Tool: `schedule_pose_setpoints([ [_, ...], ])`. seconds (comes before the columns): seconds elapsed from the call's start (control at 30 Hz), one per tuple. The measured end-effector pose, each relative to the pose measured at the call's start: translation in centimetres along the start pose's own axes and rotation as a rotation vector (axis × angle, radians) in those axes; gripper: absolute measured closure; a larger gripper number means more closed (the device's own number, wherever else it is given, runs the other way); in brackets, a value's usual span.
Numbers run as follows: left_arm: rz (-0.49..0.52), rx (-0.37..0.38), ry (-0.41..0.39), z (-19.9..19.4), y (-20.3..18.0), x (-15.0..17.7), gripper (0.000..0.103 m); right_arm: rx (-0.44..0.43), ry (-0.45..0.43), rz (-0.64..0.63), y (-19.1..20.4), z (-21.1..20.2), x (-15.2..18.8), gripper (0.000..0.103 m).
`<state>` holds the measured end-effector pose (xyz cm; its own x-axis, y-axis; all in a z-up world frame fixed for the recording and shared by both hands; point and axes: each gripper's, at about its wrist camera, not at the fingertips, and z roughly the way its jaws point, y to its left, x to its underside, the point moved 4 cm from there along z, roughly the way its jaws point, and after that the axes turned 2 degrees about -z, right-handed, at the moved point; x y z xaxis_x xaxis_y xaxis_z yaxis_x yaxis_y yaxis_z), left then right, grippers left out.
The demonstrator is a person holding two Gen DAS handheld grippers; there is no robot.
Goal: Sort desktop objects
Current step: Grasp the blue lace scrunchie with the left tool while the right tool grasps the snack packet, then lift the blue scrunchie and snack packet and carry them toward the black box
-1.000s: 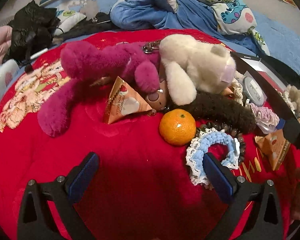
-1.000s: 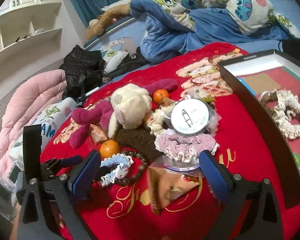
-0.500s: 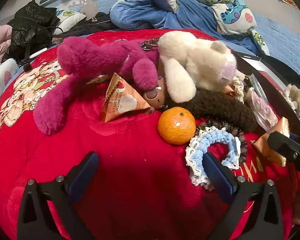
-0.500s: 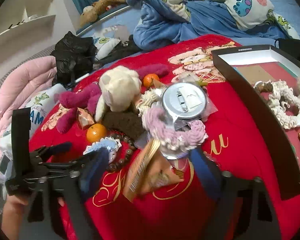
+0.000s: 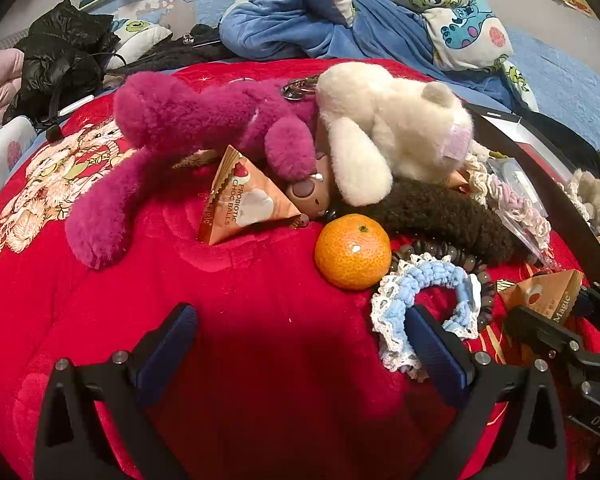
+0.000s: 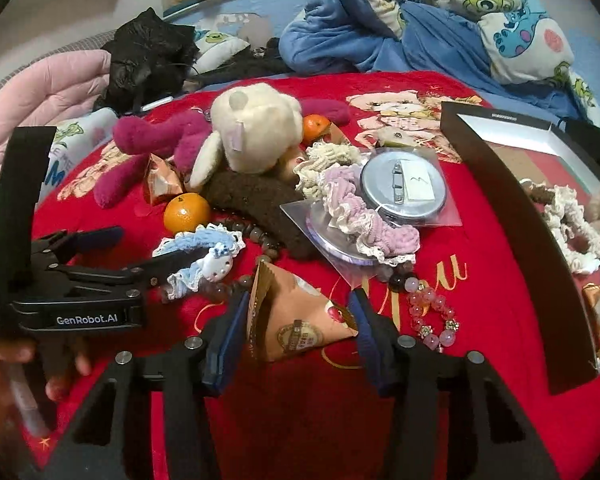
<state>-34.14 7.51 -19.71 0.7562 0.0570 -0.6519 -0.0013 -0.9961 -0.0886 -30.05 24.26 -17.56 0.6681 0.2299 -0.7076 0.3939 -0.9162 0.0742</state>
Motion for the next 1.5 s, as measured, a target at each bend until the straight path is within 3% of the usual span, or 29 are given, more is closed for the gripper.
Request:
schedule_pose_setpoints([
  [0.13, 0.005, -0.006, -0.005, -0.1, -0.1, -0.1, 0.000, -0.021, 0.003, 0.037, -0.8, 0.1, 0.2, 0.057],
  [0.23, 0.000, 0.013, -0.022, -0.6, -0.3, 0.0, 0.017, -0.016, -0.001, 0.030, -0.7, 0.1, 0.2, 0.058],
  [0.27, -0.003, 0.007, -0.024, -0.7, -0.2, 0.0, 0.032, -0.011, -0.003, 0.025, -0.6, 0.0, 0.2, 0.058],
  [0.33, -0.004, -0.002, -0.031, -0.9, -0.2, 0.0, 0.046, -0.004, -0.010, 0.026, -0.5, 0.0, 0.2, 0.059],
  [0.37, 0.005, 0.028, -0.033, -1.2, -0.6, 0.0, 0.061, -0.005, -0.014, 0.034, -0.6, -0.1, 0.2, 0.059],
  [0.47, 0.040, 0.062, -0.041, -1.9, -1.7, 0.4, 0.087, -0.018, -0.021, 0.066, -1.0, -0.4, 0.2, 0.059],
  [0.97, 0.044, 0.023, -0.121, -5.4, -0.9, -0.1, 0.095, -0.087, -0.085, 0.088, -0.5, -3.4, 0.1, 0.060],
  [1.07, 0.026, 0.067, -0.157, -7.5, -1.2, -0.2, 0.095, -0.108, -0.087, 0.094, -0.7, -3.9, 0.2, 0.060],
  [1.5, 0.079, 0.090, -0.193, -10.8, -5.2, 1.4, 0.095, -0.109, -0.126, 0.121, -1.6, -6.6, 0.5, 0.060],
])
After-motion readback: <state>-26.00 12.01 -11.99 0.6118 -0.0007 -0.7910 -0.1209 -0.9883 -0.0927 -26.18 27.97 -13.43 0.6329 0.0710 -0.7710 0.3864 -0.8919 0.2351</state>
